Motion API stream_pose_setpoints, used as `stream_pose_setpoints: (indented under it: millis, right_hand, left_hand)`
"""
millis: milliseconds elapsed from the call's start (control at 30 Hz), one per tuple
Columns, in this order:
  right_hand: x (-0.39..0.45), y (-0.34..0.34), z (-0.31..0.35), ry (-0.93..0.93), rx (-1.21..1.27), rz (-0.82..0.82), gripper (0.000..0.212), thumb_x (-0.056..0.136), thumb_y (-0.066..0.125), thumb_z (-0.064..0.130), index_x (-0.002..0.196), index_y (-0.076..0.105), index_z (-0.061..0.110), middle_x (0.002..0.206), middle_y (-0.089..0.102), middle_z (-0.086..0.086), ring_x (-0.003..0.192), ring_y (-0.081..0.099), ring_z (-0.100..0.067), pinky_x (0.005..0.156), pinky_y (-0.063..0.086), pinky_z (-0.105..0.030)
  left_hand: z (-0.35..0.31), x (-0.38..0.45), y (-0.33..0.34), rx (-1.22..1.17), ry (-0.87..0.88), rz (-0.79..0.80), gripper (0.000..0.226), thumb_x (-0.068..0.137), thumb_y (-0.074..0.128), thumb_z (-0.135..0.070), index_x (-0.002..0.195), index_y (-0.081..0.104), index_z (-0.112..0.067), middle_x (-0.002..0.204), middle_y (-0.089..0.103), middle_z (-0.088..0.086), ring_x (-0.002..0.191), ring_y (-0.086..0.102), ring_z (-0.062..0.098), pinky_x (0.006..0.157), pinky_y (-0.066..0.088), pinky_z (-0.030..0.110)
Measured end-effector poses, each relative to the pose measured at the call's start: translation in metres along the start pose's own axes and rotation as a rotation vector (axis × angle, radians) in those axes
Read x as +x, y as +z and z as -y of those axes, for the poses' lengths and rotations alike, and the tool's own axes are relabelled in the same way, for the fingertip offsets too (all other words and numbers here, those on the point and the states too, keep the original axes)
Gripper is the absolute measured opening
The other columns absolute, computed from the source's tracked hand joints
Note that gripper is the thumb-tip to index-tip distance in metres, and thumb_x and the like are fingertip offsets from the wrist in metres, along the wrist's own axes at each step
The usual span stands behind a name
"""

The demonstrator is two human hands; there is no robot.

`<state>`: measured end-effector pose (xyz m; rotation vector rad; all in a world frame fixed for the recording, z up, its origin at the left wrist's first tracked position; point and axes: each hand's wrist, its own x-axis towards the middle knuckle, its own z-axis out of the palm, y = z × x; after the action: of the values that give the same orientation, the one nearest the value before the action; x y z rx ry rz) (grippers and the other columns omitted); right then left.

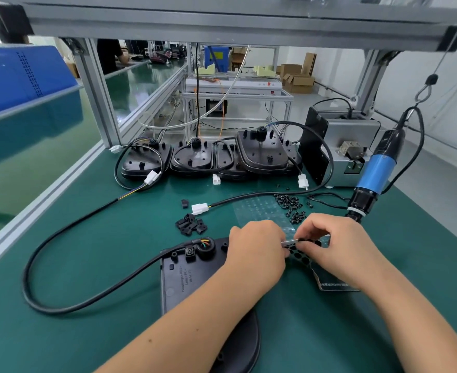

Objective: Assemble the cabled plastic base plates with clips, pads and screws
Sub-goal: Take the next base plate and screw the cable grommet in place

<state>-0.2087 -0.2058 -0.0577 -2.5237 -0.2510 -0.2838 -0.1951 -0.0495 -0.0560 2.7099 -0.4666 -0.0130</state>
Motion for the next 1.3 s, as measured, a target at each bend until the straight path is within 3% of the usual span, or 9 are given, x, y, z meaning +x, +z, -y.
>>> stream_pose_setpoints:
  millis: [267, 433, 533, 700, 900, 1033, 1133, 1300]
  right_hand:
    - [-0.001, -0.002, 0.005, 0.014, -0.022, -0.021, 0.03, 0.072, 0.076, 0.019, 0.079, 0.056, 0.04, 0.077, 0.065, 0.023, 0.078, 0.062, 0.0, 0.071, 0.052, -0.038]
    - [0.001, -0.009, 0.005, 0.013, -0.02, 0.092, 0.027, 0.078, 0.076, 0.023, 0.084, 0.059, 0.043, 0.078, 0.067, 0.026, 0.083, 0.059, 0.011, 0.069, 0.042, -0.013]
    - [0.004, -0.013, 0.007, 0.004, -0.077, 0.151, 0.02, 0.08, 0.074, 0.026, 0.074, 0.063, 0.042, 0.076, 0.067, 0.025, 0.08, 0.059, 0.012, 0.065, 0.039, -0.007]
    - [0.006, -0.016, 0.009, 0.022, -0.034, 0.122, 0.019, 0.075, 0.079, 0.02, 0.068, 0.065, 0.032, 0.07, 0.067, 0.021, 0.072, 0.061, 0.005, 0.07, 0.048, -0.021]
    - [0.007, -0.017, 0.012, 0.012, -0.122, 0.192, 0.016, 0.08, 0.074, 0.023, 0.079, 0.068, 0.037, 0.076, 0.068, 0.018, 0.073, 0.061, 0.006, 0.072, 0.05, -0.021]
    - [0.011, -0.015, 0.016, 0.012, -0.244, 0.201, 0.02, 0.08, 0.072, 0.026, 0.071, 0.061, 0.039, 0.071, 0.064, 0.018, 0.071, 0.058, 0.003, 0.072, 0.051, -0.028]
    - [0.012, -0.012, 0.017, 0.032, -0.302, 0.175, 0.023, 0.08, 0.071, 0.028, 0.068, 0.055, 0.04, 0.067, 0.06, 0.019, 0.069, 0.055, 0.001, 0.07, 0.051, -0.029]
    - [0.01, -0.009, 0.02, 0.054, -0.319, 0.144, 0.024, 0.079, 0.069, 0.028, 0.067, 0.052, 0.039, 0.067, 0.059, 0.019, 0.07, 0.056, -0.005, 0.069, 0.052, -0.031]
  left_hand:
    - [0.001, 0.001, 0.0, 0.021, -0.008, -0.003, 0.021, 0.093, 0.056, -0.028, 0.075, 0.057, -0.017, 0.062, 0.041, -0.004, 0.074, 0.046, 0.025, 0.074, 0.03, 0.032]
    - [0.0, 0.001, 0.0, 0.034, -0.011, 0.013, 0.021, 0.093, 0.056, -0.03, 0.075, 0.056, -0.019, 0.063, 0.04, -0.005, 0.075, 0.044, 0.024, 0.075, 0.03, 0.033]
    - [0.0, 0.001, 0.0, 0.041, -0.009, 0.017, 0.021, 0.093, 0.056, -0.03, 0.076, 0.057, -0.019, 0.063, 0.041, -0.005, 0.074, 0.044, 0.024, 0.076, 0.03, 0.033]
    - [0.0, 0.001, 0.0, 0.037, -0.015, 0.012, 0.021, 0.092, 0.058, -0.031, 0.074, 0.056, -0.019, 0.063, 0.041, -0.005, 0.074, 0.043, 0.024, 0.075, 0.028, 0.032]
    - [0.001, 0.001, 0.002, 0.051, -0.011, 0.006, 0.015, 0.092, 0.056, -0.028, 0.079, 0.06, -0.02, 0.063, 0.041, -0.005, 0.076, 0.045, 0.025, 0.076, 0.03, 0.033]
    - [0.001, 0.0, 0.0, 0.011, 0.001, 0.032, 0.02, 0.089, 0.061, -0.036, 0.078, 0.06, -0.02, 0.064, 0.044, -0.005, 0.077, 0.047, 0.024, 0.076, 0.032, 0.033]
    - [0.002, -0.002, -0.005, -0.121, -0.021, 0.078, 0.032, 0.084, 0.06, -0.051, 0.086, 0.069, -0.02, 0.075, 0.058, -0.003, 0.083, 0.054, 0.023, 0.081, 0.043, 0.037]
    - [0.003, 0.0, -0.008, -0.197, -0.045, 0.087, 0.028, 0.091, 0.056, -0.042, 0.09, 0.071, -0.019, 0.087, 0.065, 0.002, 0.093, 0.058, 0.026, 0.089, 0.045, 0.041]
